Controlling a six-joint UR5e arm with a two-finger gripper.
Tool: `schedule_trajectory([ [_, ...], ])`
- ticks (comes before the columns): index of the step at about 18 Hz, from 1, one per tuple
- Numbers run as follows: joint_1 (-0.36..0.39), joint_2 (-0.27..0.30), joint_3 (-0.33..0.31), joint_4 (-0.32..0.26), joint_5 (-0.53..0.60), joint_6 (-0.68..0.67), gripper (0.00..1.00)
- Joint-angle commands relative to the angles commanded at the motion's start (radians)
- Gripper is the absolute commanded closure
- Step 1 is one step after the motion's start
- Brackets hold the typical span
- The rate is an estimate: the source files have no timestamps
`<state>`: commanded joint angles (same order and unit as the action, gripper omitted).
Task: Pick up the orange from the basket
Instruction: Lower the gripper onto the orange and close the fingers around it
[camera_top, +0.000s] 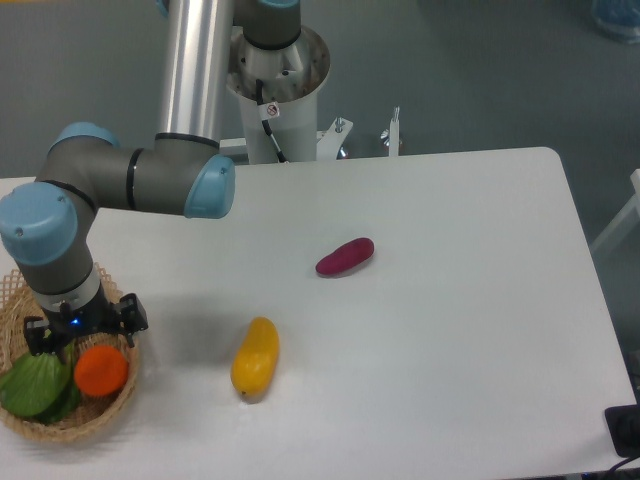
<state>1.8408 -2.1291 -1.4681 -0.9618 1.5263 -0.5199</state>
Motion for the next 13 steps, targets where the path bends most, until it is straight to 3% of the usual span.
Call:
schedule_trajectory([
  [13, -0.008, -0.057, 0.026, -0.008, 0.003, -0.005, 0.00],
])
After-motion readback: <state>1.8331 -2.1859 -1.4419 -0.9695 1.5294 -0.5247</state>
